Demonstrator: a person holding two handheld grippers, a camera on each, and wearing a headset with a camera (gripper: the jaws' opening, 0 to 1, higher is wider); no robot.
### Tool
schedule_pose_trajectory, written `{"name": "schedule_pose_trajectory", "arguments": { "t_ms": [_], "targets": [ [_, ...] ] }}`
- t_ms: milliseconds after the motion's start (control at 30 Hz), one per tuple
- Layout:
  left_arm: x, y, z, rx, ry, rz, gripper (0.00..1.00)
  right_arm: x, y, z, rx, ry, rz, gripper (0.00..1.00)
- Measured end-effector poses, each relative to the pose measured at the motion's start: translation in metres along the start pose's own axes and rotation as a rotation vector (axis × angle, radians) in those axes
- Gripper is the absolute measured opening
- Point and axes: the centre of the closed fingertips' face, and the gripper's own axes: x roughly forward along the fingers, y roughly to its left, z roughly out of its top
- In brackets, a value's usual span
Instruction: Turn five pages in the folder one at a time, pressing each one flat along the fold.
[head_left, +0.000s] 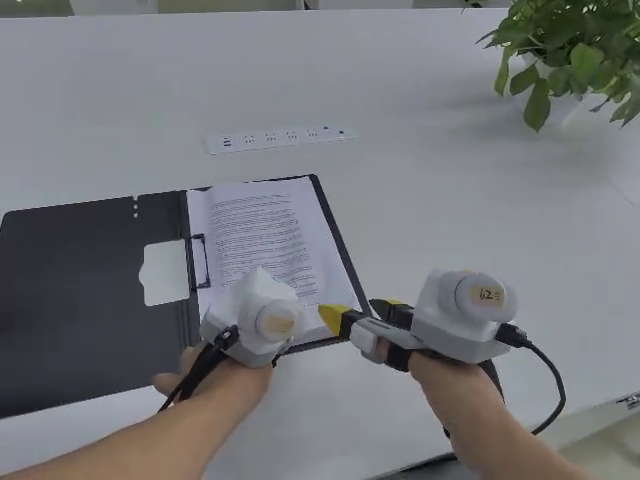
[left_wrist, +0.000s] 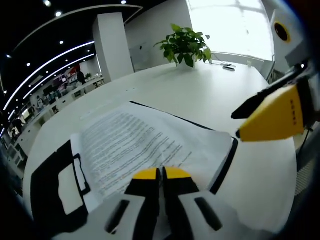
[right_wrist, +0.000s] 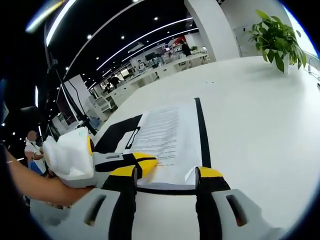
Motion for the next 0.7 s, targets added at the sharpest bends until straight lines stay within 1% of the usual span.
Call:
{"name": "schedule_pose_trajectory", "arguments": {
  "t_ms": [33, 167, 200, 267, 333, 433, 500, 567, 633, 700],
  "targets": [
    [0.0, 0.0, 0.0, -0.001, 0.0, 0.001, 0.01, 0.003, 0.0, 0.0, -0.004, -0.002, -0.002, 0.45],
    [0.0, 0.0, 0.0, -0.003, 0.001, 0.005, 0.01, 0.01, 0.0, -0.008, 0.002, 0.03, 0.002, 0.41],
    [0.0, 0.0, 0.0, -0.003, 0.001, 0.005, 0.01, 0.011, -0.001, -0.009, 0.0, 0.029, 0.001, 0.41],
    [0.0, 0.0, 0.0, -0.007, 0.0, 0.004, 0.01, 0.013, -0.004, -0.012, 0.013, 0.045, -0.009, 0.39],
    [0.0, 0.0, 0.0, -0.006, -0.001, 0.005, 0.01, 0.016, -0.005, -0.014, 0.026, 0.048, -0.013, 0.38],
    [-0.001, 0.0, 0.0, -0.01, -0.003, 0.007, 0.01, 0.019, -0.009, -0.019, 0.029, 0.065, -0.027, 0.32],
    [-0.001, 0.0, 0.0, -0.013, -0.004, 0.007, 0.01, 0.021, -0.015, -0.021, 0.035, 0.074, -0.053, 0.29],
    [-0.001, 0.0, 0.0, -0.019, -0.005, 0.007, 0.01, 0.02, -0.018, -0.023, 0.056, 0.079, -0.067, 0.23],
    [-0.001, 0.0, 0.0, -0.023, -0.006, 0.008, 0.01, 0.021, -0.023, -0.024, 0.081, 0.077, -0.086, 0.19],
    [-0.001, 0.0, 0.0, -0.025, -0.007, 0.008, 0.01, 0.021, -0.026, -0.024, 0.075, 0.081, -0.101, 0.1]
  ]
}}
